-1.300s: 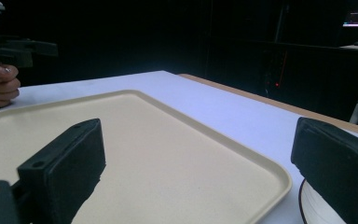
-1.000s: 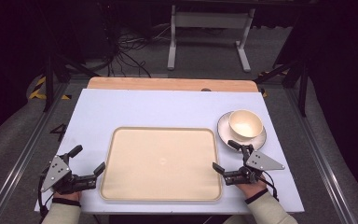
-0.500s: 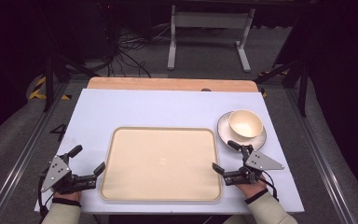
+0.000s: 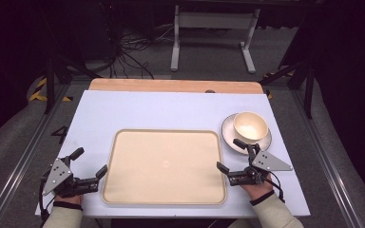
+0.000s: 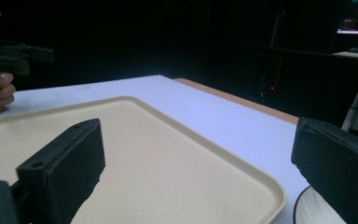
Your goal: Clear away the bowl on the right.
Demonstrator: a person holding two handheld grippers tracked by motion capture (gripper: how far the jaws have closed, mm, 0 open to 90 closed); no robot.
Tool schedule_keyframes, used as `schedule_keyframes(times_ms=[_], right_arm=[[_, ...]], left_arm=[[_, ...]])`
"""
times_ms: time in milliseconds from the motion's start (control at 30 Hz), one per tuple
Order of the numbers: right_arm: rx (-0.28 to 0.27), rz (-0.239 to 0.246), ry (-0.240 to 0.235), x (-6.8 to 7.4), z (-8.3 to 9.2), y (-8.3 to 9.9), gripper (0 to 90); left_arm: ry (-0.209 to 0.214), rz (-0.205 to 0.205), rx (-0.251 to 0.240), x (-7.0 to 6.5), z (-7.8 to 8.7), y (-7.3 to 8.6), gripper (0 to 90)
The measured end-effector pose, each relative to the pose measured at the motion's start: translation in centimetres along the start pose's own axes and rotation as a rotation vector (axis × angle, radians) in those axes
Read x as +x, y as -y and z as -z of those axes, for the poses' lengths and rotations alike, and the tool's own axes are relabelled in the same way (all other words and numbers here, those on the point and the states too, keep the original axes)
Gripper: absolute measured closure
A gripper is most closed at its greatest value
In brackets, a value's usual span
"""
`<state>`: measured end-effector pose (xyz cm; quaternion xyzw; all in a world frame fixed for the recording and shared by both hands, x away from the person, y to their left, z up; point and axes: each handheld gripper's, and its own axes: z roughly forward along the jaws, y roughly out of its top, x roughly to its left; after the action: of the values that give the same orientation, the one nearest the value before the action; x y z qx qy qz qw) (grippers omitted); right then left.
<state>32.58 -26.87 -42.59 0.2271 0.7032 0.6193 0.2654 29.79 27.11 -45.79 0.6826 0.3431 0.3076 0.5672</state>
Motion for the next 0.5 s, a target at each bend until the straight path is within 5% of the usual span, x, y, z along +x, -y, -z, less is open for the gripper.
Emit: schedule_keyframes(times_ms=[500], right_arm=[[-0.042,-0.006,-0.019,-0.2,0.5,-2.5,2.1]], left_arm=[[-0.004,0.0,-0.003,0.0,0.0,0.0,0.2]])
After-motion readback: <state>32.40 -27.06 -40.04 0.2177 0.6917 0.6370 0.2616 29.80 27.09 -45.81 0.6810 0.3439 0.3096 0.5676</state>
